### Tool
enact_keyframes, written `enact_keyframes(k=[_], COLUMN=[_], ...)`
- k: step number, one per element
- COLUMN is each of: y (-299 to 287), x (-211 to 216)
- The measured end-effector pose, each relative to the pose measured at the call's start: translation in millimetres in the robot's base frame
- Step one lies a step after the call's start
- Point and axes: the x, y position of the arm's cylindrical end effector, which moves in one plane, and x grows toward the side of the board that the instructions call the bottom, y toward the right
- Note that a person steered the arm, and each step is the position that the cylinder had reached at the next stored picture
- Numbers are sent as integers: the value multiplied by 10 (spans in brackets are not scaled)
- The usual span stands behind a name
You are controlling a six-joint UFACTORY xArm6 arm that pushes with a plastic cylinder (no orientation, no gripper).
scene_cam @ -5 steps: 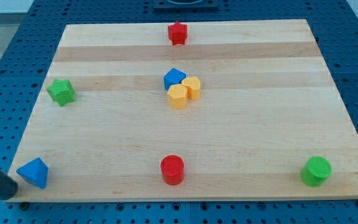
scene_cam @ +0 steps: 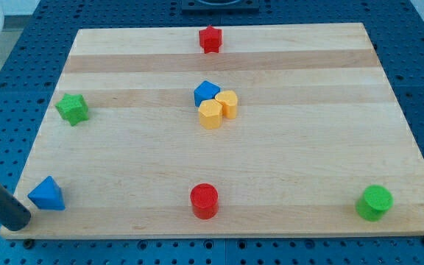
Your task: Push blue triangle upwards
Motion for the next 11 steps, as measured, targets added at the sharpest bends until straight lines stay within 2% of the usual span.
enact_keyframes(k=[3,5,7,9,11], y=[84,220,801,834,761], x=[-112,-331,-325,-754,-921])
